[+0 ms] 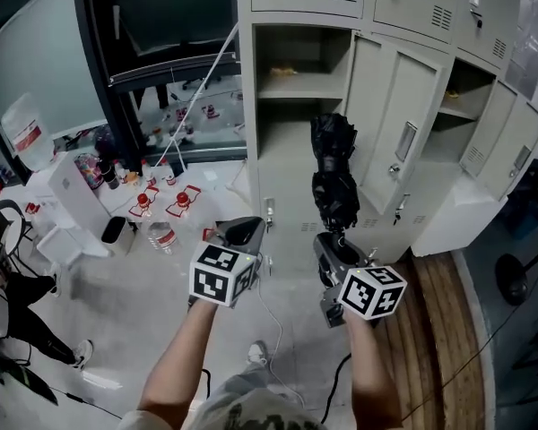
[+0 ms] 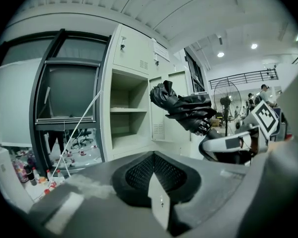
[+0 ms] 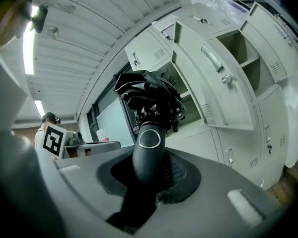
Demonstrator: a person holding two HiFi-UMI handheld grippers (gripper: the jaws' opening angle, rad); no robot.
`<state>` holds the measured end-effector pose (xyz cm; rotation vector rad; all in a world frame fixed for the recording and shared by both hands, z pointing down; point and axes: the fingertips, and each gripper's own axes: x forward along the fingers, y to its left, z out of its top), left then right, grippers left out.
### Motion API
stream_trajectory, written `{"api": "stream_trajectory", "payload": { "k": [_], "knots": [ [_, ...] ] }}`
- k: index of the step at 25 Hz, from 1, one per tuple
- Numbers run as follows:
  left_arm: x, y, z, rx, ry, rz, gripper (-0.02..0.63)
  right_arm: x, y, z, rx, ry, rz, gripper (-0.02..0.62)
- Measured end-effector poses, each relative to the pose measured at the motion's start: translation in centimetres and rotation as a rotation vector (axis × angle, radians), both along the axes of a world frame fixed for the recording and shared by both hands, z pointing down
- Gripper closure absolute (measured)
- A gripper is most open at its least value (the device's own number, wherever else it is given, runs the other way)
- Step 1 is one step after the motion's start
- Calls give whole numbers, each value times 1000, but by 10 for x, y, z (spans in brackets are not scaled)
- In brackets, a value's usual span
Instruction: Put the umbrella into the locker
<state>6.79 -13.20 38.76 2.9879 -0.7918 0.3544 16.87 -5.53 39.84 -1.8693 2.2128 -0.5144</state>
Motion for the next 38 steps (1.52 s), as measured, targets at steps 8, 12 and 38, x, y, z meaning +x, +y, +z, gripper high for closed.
{"api": "stream_trajectory", "payload": {
  "k": [8, 12, 38],
  "knots": [
    [27, -59, -10, 30, 14, 31, 601, 11, -78, 22, -79, 5, -36, 508],
    [42, -90, -14, 28, 25, 47, 601, 19, -117, 30, -121, 7, -51, 508],
    [65, -189, 5, 7, -9, 104, 601, 45, -222, 64, -280, 71, -50, 509]
  ]
}}
